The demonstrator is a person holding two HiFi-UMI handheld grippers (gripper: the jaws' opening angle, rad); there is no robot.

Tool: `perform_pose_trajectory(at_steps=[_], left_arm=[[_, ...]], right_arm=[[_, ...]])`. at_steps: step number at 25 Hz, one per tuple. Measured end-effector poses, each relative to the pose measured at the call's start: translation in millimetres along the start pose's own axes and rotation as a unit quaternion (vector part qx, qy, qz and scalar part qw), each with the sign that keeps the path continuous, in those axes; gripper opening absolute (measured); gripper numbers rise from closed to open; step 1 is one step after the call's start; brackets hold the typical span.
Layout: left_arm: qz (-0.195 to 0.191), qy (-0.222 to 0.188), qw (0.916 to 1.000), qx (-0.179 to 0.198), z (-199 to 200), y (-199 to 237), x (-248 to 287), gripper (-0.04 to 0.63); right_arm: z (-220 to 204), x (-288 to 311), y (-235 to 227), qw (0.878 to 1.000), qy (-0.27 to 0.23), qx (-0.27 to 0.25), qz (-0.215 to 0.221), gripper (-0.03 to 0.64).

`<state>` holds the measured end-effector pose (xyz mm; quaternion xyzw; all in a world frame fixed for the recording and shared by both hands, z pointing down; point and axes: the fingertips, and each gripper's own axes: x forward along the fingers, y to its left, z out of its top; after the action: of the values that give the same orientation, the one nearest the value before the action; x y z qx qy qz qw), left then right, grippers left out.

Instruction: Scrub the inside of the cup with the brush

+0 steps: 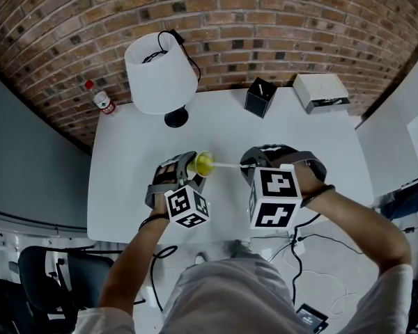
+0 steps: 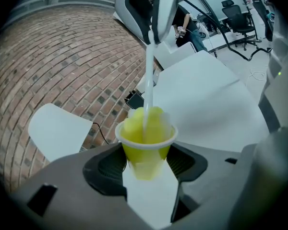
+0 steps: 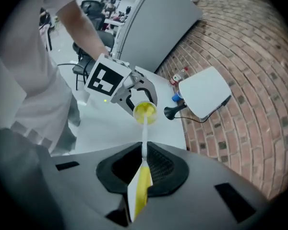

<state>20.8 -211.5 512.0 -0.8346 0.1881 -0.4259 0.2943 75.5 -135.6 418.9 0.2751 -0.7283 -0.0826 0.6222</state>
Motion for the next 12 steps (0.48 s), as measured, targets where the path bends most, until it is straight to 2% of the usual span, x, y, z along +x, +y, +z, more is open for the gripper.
perform_pose_trajectory(at_steps=[6,12], left_arm=[[0.012,-0.001,0.9999,0.007,1.9,0.3,-3.2,0.272],[0.021,-0.002,0.9997,0.011,2.3,1.5,-3.9,0.272]], right_arm=[[-2.6,0.9,2.8,0.991,-0.016,0.116,0.061,0.029],[-5.6,1.5,0.9,0.961,-0.030,0.245,0.121,0.029]])
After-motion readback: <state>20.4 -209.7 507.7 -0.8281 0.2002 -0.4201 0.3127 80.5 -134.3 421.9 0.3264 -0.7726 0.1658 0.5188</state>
